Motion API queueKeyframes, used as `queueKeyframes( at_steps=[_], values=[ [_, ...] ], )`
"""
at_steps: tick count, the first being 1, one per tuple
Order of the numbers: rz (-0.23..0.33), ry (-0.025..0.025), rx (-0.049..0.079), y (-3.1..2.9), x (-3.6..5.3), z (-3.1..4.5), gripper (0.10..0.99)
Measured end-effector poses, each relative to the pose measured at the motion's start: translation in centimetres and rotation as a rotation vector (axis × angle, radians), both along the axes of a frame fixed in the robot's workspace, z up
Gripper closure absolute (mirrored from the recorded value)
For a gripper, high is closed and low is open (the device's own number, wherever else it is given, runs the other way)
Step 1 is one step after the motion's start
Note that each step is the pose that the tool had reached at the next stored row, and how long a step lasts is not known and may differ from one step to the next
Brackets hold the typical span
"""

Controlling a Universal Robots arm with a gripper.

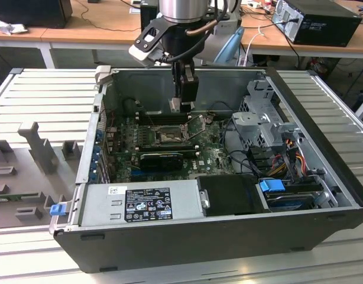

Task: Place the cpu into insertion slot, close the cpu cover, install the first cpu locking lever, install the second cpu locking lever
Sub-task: 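Place the cpu into insertion slot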

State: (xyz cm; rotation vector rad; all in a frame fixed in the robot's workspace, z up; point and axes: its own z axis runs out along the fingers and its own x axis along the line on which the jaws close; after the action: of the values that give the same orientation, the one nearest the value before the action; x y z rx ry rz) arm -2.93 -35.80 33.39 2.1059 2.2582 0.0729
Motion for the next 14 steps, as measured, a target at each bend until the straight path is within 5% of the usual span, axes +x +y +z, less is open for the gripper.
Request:
queueKeyframes(
  at_steps=[14],
  values=[
    [-0.019, 0.0, 0.0, 0.0, 0.0, -0.63, 0.557]
  ],
)
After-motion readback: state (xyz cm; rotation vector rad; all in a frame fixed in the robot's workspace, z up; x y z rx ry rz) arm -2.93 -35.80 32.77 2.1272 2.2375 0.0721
